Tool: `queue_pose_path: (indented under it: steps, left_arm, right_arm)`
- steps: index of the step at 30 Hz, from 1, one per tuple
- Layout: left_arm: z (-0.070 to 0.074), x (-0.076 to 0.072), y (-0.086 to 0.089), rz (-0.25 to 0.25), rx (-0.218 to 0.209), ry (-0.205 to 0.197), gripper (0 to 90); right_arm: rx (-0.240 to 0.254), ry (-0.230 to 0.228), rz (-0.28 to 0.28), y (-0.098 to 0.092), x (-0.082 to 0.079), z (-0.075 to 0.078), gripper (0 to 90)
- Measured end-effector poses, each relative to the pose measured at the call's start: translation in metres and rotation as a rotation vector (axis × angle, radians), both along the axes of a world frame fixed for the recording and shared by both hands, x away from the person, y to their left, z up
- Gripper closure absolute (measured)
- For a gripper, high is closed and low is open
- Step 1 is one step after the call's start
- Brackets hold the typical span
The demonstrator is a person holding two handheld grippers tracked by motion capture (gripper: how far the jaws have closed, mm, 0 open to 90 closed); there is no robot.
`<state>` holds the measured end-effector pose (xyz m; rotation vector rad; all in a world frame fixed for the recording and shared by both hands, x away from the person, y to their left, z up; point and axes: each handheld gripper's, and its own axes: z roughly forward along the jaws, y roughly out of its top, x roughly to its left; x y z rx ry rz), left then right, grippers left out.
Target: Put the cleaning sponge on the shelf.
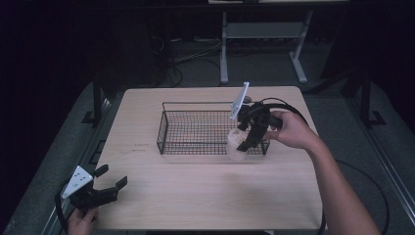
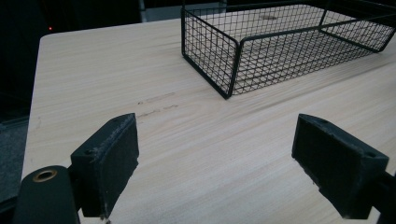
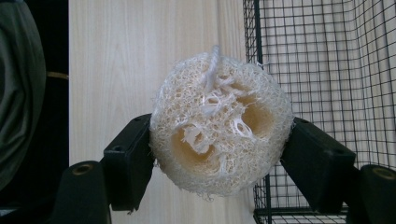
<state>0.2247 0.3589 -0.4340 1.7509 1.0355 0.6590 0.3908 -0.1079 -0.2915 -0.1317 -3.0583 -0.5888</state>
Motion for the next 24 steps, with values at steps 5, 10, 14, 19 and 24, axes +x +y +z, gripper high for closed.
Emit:
queue_pose_path:
  steps: [5, 10, 14, 19, 24]
  left_arm:
    - [0.0, 0.0, 0.0, 0.001, 0.0, 0.0, 14.0]
    - [0.0, 0.0, 0.0, 0.0, 0.0, -0.001, 13.9]
    - [0.0, 0.0, 0.0, -0.001, 0.0, -0.002, 14.0]
    - [0.0, 0.0, 0.0, -0.003, 0.001, -0.002, 14.0]
    - [0.0, 0.0, 0.0, -0.003, 0.0, -0.003, 13.9]
  right_arm:
    - [-0.017, 0.0, -0.008, 0.002, 0.008, 0.003, 28.1]
    - [-0.02, -0.001, -0.013, 0.003, 0.016, 0.007, 28.2]
    - [-0.012, -0.003, -0.022, 0.005, 0.022, 0.012, 28.2]
    - [-0.009, -0.003, -0.023, 0.009, 0.029, 0.015, 28.1]
    - [0.0, 0.001, -0.033, 0.011, 0.037, 0.016, 28.2]
